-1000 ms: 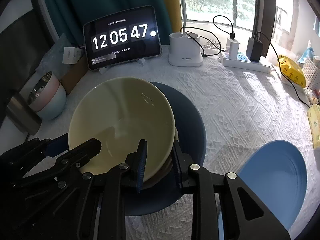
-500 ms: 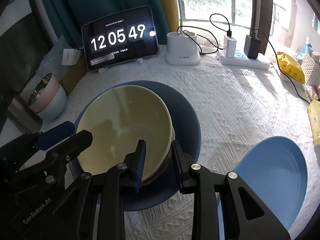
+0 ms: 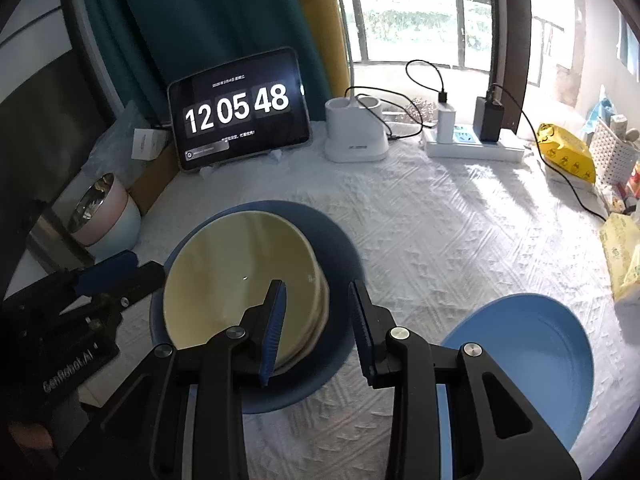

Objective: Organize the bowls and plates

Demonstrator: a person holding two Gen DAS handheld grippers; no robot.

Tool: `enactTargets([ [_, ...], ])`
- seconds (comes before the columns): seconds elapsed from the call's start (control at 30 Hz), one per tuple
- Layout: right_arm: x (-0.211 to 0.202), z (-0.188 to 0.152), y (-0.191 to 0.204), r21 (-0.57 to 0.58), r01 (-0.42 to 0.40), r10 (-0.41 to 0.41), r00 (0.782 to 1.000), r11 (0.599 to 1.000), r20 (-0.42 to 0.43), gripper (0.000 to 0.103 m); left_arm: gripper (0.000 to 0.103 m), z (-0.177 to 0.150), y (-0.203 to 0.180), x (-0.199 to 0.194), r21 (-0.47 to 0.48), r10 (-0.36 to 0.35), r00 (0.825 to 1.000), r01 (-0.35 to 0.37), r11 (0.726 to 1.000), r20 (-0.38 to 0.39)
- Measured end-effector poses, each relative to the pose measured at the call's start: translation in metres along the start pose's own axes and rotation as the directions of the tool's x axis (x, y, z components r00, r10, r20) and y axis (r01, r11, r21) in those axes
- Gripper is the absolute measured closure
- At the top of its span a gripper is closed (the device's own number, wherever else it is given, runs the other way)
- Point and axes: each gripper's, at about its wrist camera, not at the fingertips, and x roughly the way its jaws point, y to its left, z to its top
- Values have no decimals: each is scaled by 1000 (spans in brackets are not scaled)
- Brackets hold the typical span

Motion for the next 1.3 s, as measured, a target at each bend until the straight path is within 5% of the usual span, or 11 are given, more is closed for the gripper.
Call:
enactTargets([
  [0.53,17,-1,-42,56,-24,26,999,998,-35,69,64,-5,24,29,-38,1,998,-3,999,-57],
  [0.87,39,-5,-39,58,-44,48,996,997,-76,69,63,-12,10,41,82,33,998,-28,996,-61],
  [1.17,46,-9,-44,120,-60,69,995,991,-71,69,74,-15,16,41,51,-82,996,84,995,-38],
  [1.23,46,-9,-44,134,-55,65,996,989,-69,69,88,-16,14,40,52,-110,994,111,992,-29],
  [1.3,46,-9,-41,134,-77,85,995,988,-60,85,89,-17,5,37,89,-87,996,88,992,-12],
])
